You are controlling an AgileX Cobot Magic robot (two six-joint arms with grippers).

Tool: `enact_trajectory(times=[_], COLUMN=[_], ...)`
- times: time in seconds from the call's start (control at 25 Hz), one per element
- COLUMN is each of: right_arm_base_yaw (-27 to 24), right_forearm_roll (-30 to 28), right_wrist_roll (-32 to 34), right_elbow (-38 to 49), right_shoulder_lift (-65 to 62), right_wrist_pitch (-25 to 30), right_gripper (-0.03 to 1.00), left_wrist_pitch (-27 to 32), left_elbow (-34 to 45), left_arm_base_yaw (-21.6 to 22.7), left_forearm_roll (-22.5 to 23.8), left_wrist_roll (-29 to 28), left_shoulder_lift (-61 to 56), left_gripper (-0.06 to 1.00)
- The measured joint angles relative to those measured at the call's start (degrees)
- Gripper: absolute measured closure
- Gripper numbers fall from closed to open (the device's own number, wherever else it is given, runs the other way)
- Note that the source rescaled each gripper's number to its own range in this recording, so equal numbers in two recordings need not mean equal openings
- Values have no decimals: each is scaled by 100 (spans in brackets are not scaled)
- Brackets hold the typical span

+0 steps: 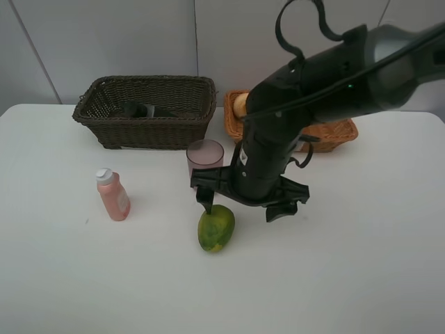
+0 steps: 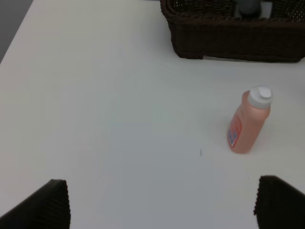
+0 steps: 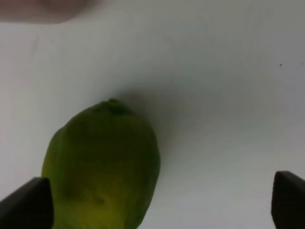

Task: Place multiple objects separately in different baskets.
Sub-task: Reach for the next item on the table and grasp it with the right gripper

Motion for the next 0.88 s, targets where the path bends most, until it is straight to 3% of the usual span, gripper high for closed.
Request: enact_trajectory(times=[0.28, 0.88], right_arm_base_yaw=[214, 414], right_forearm_roll=[-10, -316], right_wrist_roll=[75, 252], right_elbow=[-5, -366], right_shoulder_lift=[89, 385], right_wrist_pitch=[-332, -199], right_gripper=[-2, -2], left_wrist_pitch=[0, 0], left_elbow=[0, 0], left_arm_base_yaw=[0, 0], left_forearm_roll=[0, 0], left_wrist_roll=[0, 0], left_shoulder_lift=[0, 0], left_gripper=[-6, -6])
